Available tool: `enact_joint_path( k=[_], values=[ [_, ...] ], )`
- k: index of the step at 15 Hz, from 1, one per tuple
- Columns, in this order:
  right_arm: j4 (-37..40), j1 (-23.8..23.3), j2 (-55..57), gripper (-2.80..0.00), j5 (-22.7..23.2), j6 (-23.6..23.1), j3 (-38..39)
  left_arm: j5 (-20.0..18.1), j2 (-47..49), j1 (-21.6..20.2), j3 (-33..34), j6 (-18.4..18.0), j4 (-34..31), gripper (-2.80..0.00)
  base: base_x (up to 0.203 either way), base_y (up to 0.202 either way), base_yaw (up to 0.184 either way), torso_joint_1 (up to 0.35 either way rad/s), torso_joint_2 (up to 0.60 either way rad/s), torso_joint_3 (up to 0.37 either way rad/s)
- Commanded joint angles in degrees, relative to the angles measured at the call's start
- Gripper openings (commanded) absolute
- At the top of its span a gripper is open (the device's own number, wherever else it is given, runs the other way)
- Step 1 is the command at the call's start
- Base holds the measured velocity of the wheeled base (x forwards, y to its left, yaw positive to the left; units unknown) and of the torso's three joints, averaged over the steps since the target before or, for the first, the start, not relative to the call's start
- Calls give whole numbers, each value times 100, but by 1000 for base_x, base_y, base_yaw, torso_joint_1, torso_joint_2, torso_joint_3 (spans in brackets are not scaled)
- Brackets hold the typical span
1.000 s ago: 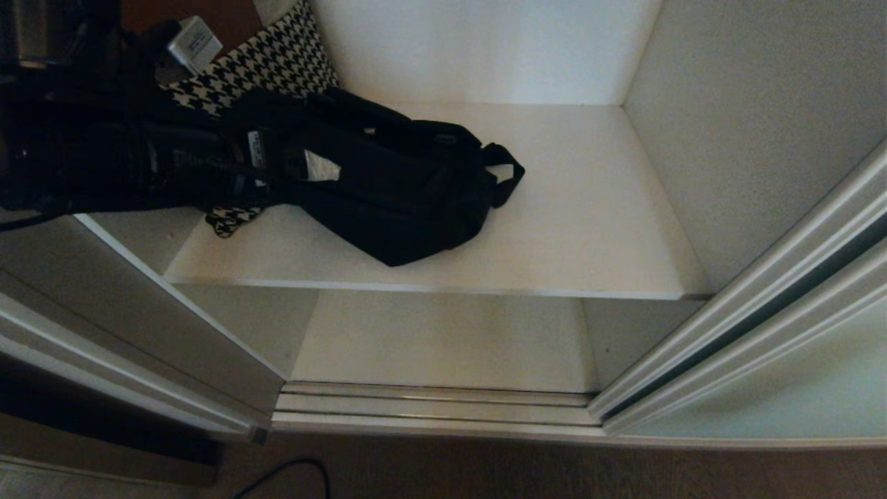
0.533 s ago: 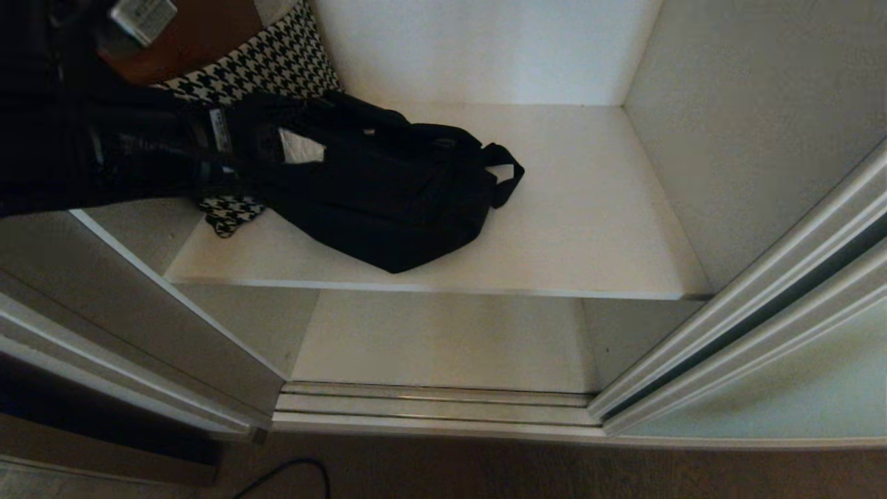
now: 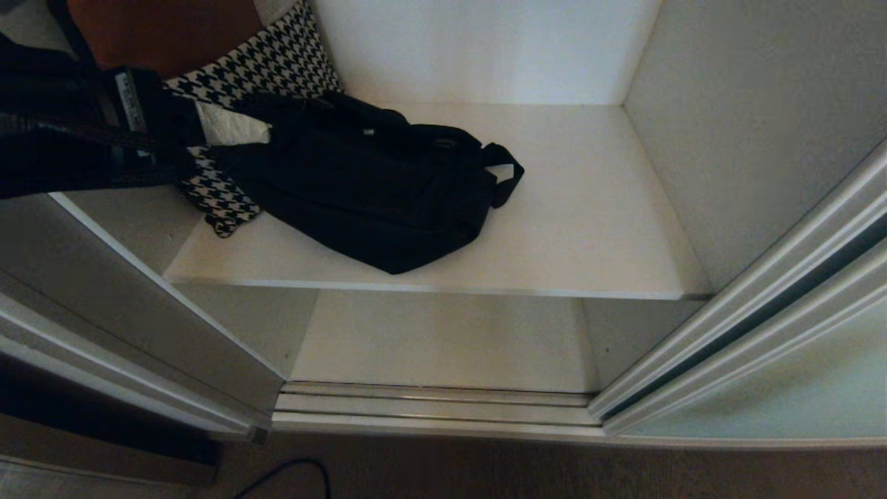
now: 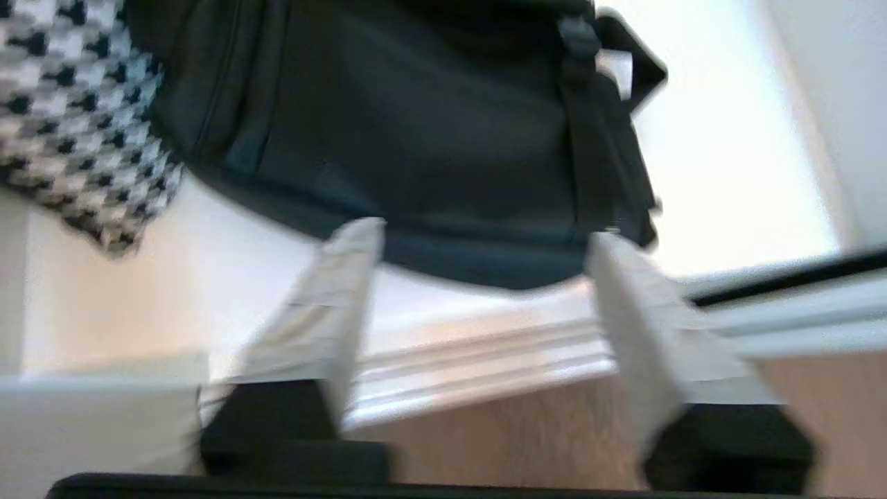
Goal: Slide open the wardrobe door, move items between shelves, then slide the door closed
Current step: Close the door
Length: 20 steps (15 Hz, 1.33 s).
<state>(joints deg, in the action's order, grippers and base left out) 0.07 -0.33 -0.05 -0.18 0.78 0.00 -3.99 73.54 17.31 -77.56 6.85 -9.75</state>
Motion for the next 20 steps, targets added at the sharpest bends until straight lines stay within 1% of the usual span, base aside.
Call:
enact_joint_path(
  k=[1,4,6,8,9,11,14,16,20],
  values=[
    [-6,-2,-4,-280,1,1,9,-15,-481,0,169,-42,-177,-280,0,0,0,0,0,0],
    [-5,-2,0,-280,1,1,4,123,-1077,-85,632,-238,-213,-280,0,0,0,0,0,0],
    [-7,-2,-4,-280,1,1,8,253,-1658,-383,1079,-404,-218,-280,0,0,0,0,0,0],
    [-7,-2,-4,-280,1,1,0,289,-2353,-788,1660,-609,-225,-280,0,0,0,0,0,0],
    [-5,-2,-4,-280,1,1,9,295,-2767,-993,1975,-665,-239,-280,0,0,0,0,0,0],
    [-6,-2,-4,-280,1,1,8,302,-3651,-1236,2575,-741,-400,-280,0,0,0,0,0,0],
    [-7,-2,-4,-280,1,1,9,311,-5086,-1546,3728,-839,-757,-280,0,0,0,0,0,0],
    [1,-2,-4,-280,1,1,9,301,-5910,-1615,4487,-905,-858,-280,0,0,0,0,0,0],
    [-4,1,-4,-280,1,1,0,283,-7255,-1723,6011,-1050,-923,-280,0,0,0,0,0,0]
  ],
)
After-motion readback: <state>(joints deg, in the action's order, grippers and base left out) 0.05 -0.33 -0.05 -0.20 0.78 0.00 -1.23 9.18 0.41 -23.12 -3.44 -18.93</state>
